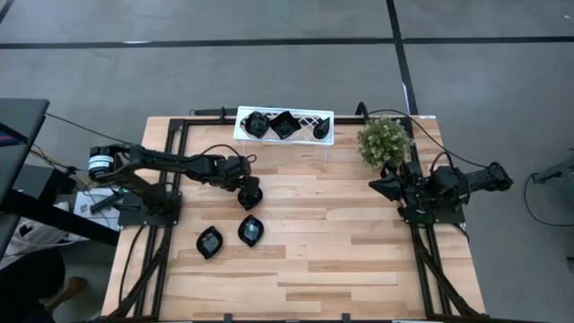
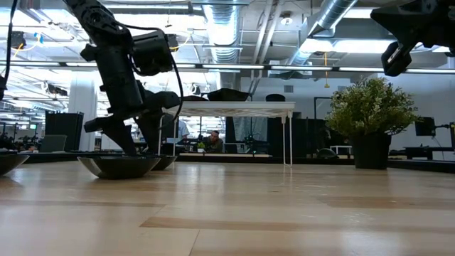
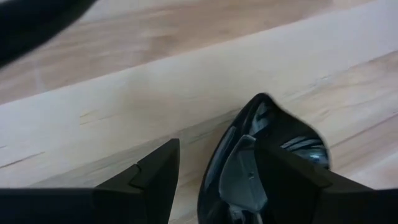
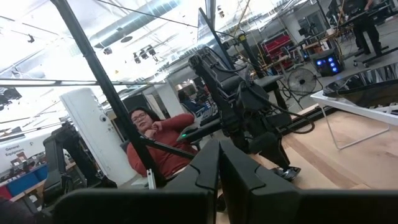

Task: Pick & Place Mini shaped plates
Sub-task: Stack the black leaf shaped plate on top of the black leaf shaped plate on the shelf

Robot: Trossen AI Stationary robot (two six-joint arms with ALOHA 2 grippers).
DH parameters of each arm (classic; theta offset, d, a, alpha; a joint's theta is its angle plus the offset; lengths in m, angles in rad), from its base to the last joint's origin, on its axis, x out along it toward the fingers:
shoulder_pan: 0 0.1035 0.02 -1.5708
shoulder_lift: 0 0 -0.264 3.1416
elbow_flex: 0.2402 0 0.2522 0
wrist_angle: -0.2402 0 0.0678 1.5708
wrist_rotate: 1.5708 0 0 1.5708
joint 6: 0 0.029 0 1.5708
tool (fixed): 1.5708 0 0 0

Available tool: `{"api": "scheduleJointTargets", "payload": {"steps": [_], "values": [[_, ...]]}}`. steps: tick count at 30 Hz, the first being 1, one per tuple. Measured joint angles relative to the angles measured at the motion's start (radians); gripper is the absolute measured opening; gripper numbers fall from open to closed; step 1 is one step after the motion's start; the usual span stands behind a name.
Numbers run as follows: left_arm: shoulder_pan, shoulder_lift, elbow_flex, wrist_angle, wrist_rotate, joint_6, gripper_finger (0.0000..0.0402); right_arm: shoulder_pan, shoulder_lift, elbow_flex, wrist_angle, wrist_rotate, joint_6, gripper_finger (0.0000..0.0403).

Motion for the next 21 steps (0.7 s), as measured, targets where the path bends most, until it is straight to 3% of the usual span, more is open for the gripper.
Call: {"api": "scheduleJointTargets", "payload": {"steps": [14, 21], "values": [[0.000, 0.056, 0.000, 0.027, 0.050, -0.002, 0.0207, 0.000, 0.000, 0.000, 0.001, 0.000, 0.002, 0.0007], [0.000, 0.056, 0.000, 0.034, 0.055, -0.004, 0.0154, 0.000, 0.000, 0.000, 0.000, 0.000, 0.001, 0.0007]]}}
